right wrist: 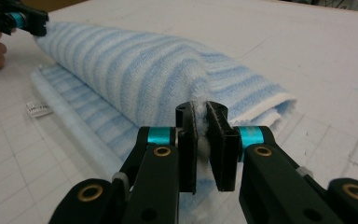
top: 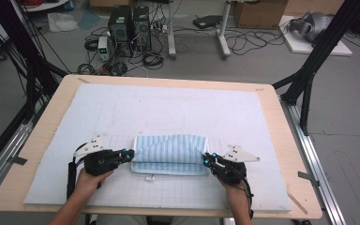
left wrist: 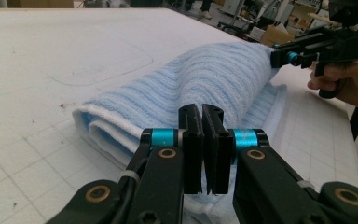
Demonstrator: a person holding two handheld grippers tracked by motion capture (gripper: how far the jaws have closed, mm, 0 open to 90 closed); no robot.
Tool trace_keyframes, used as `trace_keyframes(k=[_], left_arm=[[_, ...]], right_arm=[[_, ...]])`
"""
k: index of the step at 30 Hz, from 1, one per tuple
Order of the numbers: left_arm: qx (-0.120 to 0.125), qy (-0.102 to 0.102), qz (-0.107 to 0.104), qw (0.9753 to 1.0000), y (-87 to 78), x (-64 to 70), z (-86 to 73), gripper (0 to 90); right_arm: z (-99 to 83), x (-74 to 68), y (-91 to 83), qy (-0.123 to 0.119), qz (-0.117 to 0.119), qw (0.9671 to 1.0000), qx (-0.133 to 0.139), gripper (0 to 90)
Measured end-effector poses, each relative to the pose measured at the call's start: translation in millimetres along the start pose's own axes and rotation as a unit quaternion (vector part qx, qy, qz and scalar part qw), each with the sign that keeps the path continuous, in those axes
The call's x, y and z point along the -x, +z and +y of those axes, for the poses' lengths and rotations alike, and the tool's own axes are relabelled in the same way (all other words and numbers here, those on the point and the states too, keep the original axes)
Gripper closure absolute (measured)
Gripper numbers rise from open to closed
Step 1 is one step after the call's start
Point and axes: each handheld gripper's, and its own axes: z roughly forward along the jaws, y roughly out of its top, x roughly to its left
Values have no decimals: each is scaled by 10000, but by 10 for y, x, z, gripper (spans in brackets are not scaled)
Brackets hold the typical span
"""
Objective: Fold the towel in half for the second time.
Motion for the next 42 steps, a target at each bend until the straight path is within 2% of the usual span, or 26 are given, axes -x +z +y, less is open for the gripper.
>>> trace_keyframes(k=[3,6,9,13,16,18,20,21,23,25,28,32,35,38,42], left_arm=[[-114,-18,-12,9999,-19,22,-13,859],[-88,-32,-30,10000,-59,47,-30,859],[-118,15,-51,9999,-76,78,-44,859],[-163,110,-13,9998,-87,102,-52,846],[-218,64,-3,9997,-88,104,-53,777],[-155,-64,108,9998,-111,98,-38,629],[27,-183,251,9995,-144,75,-4,509],[141,-231,288,9992,-156,66,14,467],[215,-225,313,9990,-160,45,58,468],[231,-202,328,9990,-144,22,100,469],[232,-187,335,9990,-87,8,158,507],[-53,-215,330,9992,27,-2,151,612],[-400,-207,257,9987,117,20,127,655],[-754,-218,166,9968,185,47,98,661],[-1171,-182,206,9927,240,73,58,682]], right_arm=[[-17,-21,-34,-2,37,10000,37,826],[-31,-57,-78,-41,106,9999,86,826],[-51,-96,-109,-118,111,9998,74,825],[-93,-113,-126,-88,98,9999,-4,814],[-124,-111,-135,-16,91,10000,-24,782],[-133,-112,-148,45,63,10000,-41,675],[-125,-97,-175,284,54,9996,-21,561],[-113,-83,-197,370,37,9993,58,532],[-74,-68,-235,491,-20,9985,261,492],[-7,-60,-239,492,-81,9980,388,495],[128,-74,-164,397,-226,9984,333,545],[243,-113,23,224,-365,9991,5,663],[232,-142,167,135,-191,9992,-321,720],[176,-185,265,33,-139,9969,-773,716],[106,-212,285,-168,-173,9943,-1040,690]])
